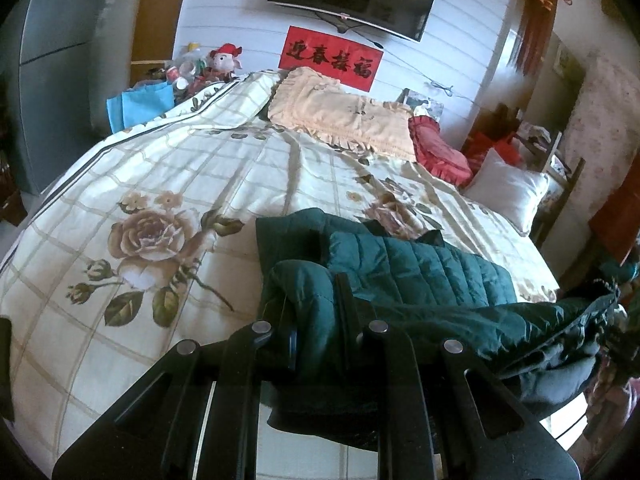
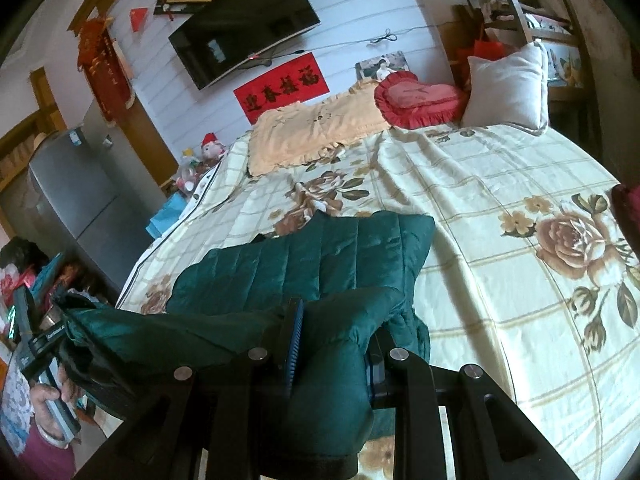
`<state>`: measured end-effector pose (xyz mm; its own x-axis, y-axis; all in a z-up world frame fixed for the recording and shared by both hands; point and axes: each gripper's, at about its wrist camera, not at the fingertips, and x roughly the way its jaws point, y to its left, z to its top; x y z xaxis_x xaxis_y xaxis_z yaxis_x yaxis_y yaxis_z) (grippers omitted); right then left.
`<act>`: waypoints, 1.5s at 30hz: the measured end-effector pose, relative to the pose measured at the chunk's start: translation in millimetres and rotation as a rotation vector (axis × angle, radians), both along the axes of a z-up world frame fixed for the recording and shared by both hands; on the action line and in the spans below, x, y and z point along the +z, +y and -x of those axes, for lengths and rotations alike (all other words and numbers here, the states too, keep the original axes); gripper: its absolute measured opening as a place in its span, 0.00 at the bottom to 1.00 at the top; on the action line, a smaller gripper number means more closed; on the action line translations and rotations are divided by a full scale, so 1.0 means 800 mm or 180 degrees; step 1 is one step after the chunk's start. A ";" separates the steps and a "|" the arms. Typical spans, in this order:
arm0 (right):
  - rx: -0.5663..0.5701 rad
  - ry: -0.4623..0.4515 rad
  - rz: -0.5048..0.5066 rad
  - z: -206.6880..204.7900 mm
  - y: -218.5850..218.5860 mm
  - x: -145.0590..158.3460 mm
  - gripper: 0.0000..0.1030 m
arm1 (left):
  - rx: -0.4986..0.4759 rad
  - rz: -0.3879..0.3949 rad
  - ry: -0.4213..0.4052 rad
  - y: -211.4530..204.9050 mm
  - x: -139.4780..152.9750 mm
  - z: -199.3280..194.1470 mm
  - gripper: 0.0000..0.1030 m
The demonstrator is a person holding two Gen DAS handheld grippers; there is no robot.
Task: Fold large clothes
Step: 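Fold the hem up toward the collar with both tools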
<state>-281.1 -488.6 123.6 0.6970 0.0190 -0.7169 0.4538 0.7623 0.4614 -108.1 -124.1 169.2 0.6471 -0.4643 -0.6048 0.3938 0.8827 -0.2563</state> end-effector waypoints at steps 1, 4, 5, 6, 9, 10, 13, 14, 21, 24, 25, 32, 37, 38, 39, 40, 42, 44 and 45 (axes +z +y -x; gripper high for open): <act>-0.0007 0.0010 0.0004 -0.005 -0.003 -0.001 0.22 | 0.0017 -0.0008 -0.0002 -0.003 -0.001 -0.006 0.14; -0.0039 0.0050 0.0004 -0.022 -0.014 -0.007 0.22 | 0.0049 -0.0033 -0.0001 -0.010 -0.002 -0.018 0.14; -0.0051 0.0069 0.0012 -0.029 -0.018 -0.009 0.22 | 0.0060 -0.0040 0.0000 -0.011 -0.002 -0.023 0.14; -0.0058 0.0086 0.0024 -0.034 -0.021 -0.011 0.22 | 0.0076 -0.0049 0.0004 -0.014 -0.003 -0.029 0.14; -0.0086 0.0138 0.0064 -0.049 -0.029 -0.017 0.22 | 0.0119 -0.0057 0.0025 -0.017 -0.006 -0.044 0.14; -0.0100 0.0148 0.0068 -0.053 -0.032 -0.019 0.22 | 0.0138 -0.0070 0.0023 -0.020 -0.007 -0.050 0.14; -0.0171 0.0184 0.0076 -0.067 -0.044 -0.026 0.22 | 0.0170 -0.0097 0.0022 -0.027 -0.009 -0.067 0.14; -0.0190 0.0191 0.0070 -0.072 -0.048 -0.028 0.22 | 0.0175 -0.0101 0.0027 -0.029 -0.010 -0.072 0.14; -0.0243 0.0327 0.0092 -0.116 -0.066 -0.049 0.22 | 0.0278 -0.0182 0.0125 -0.052 -0.026 -0.120 0.14; -0.0288 0.0391 0.0036 -0.135 -0.078 -0.066 0.22 | 0.0347 -0.0190 0.0269 -0.060 -0.042 -0.147 0.14; -0.0303 0.0417 0.0017 -0.141 -0.080 -0.072 0.22 | 0.0364 -0.0192 0.0298 -0.062 -0.047 -0.153 0.14; -0.0402 0.0599 -0.0045 -0.173 -0.089 -0.118 0.22 | 0.0477 -0.0233 0.0492 -0.077 -0.089 -0.190 0.14; -0.0508 0.0577 -0.0178 -0.178 -0.091 -0.139 0.29 | 0.0508 -0.0030 0.0666 -0.070 -0.107 -0.202 0.18; -0.0509 0.0550 -0.0199 -0.177 -0.092 -0.139 0.31 | 0.0486 0.0022 0.0686 -0.068 -0.108 -0.203 0.18; -0.0503 0.0513 -0.0235 -0.175 -0.094 -0.139 0.32 | 0.0468 0.0040 0.0684 -0.067 -0.107 -0.203 0.18; -0.0493 0.0488 -0.0276 -0.173 -0.095 -0.138 0.33 | 0.0450 0.0034 0.0678 -0.068 -0.106 -0.202 0.18; -0.0480 0.0431 -0.0344 -0.170 -0.098 -0.134 0.35 | 0.0406 0.0015 0.0656 -0.068 -0.102 -0.200 0.19; -0.0477 0.0400 -0.0376 -0.164 -0.099 -0.129 0.37 | 0.0370 0.0023 0.0647 -0.067 -0.097 -0.197 0.20; -0.0468 0.0390 -0.0377 -0.161 -0.099 -0.125 0.37 | 0.0347 0.0033 0.0649 -0.066 -0.094 -0.195 0.20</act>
<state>-152.4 -567.5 23.7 0.6062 0.0127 -0.7952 0.6143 0.6276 0.4783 48.0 -176.8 93.7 0.5587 -0.4051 -0.7237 0.2353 0.9142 -0.3301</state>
